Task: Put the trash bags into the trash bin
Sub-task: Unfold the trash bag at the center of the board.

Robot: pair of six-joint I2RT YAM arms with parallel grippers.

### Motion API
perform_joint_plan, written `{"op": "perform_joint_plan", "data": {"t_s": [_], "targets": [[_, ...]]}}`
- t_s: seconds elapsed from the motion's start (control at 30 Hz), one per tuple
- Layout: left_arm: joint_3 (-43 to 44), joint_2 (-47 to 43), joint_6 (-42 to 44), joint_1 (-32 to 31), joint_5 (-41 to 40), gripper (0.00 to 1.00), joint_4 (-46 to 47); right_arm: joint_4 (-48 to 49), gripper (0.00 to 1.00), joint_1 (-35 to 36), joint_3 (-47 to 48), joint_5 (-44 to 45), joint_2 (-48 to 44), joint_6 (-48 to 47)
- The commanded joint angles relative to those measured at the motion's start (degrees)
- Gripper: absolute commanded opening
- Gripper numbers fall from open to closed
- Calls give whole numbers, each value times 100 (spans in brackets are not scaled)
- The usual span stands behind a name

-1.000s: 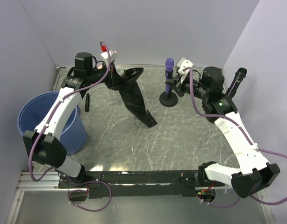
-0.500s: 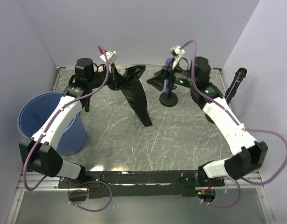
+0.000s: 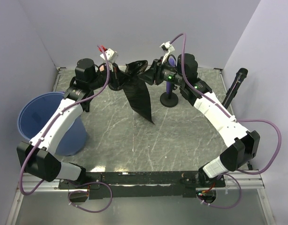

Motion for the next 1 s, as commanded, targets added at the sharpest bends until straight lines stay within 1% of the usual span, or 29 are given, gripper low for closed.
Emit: {"op": "perform_joint_plan", "data": {"t_s": [0.0, 0.03, 0.07, 0.17, 0.23, 0.27, 0.37, 0.4, 0.43, 0.5, 0.57, 0.67, 0.77, 0.87, 0.97], "targets": [[-10, -186, -24, -17, 45, 1, 245, 169, 45, 8, 94, 443, 61, 166], [-36, -186, -33, -17, 45, 1, 236, 230, 48, -27, 41, 417, 53, 192], [-63, -203, -33, -17, 36, 1, 245, 318, 53, -45, -12, 330, 35, 218], [-177, -238, -68, -17, 71, 1, 280, 625, 64, -80, -91, -249, 9, 332], [-212, -238, -103, -17, 150, 1, 332, 802, 66, -37, -100, -400, 26, 333], [-221, -230, -129, -17, 194, 1, 367, 776, 65, -19, -91, -392, 52, 263], [-230, -247, -156, -17, 195, 1, 394, 732, 50, -1, -100, -304, 140, 131], [-239, -265, -156, -17, 186, 1, 394, 697, 41, -1, -91, -295, 158, 44], [-248, -265, -156, -17, 142, 1, 394, 679, 34, -1, -91, -278, 175, -62], [-291, -317, -130, -8, 107, 1, 394, 679, 22, -45, -152, -233, 167, -115], [-353, -353, -138, -8, 98, 1, 412, 679, 0, -80, -258, -303, 123, -264], [-414, -405, -77, 10, -42, 1, 333, 442, 0, -194, -495, -181, -78, -502], [-450, -511, 90, 97, -375, 1, 148, 310, 0, -396, -732, -66, -386, -721], [-537, -616, 213, 264, -710, 1, -36, 135, 0, -677, -1031, 65, -737, -1081], [-643, -695, 266, 422, -982, 1, -168, 20, 0, -993, -1338, 223, -1089, -1214]]}}
